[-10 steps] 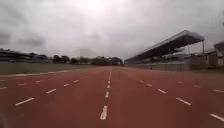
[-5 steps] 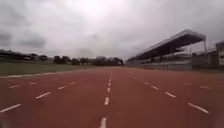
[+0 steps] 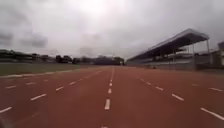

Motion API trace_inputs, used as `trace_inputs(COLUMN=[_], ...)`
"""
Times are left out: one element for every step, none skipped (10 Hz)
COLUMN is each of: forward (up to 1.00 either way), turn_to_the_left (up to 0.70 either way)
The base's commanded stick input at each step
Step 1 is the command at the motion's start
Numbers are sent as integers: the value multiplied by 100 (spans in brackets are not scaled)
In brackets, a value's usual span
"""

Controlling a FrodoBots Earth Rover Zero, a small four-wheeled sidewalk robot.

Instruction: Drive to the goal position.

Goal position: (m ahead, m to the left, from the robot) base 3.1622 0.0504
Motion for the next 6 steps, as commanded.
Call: trace_inputs(forward=[70,70,70,70,70,70], turn_to_the_left=[0,0,0,0,0,0])
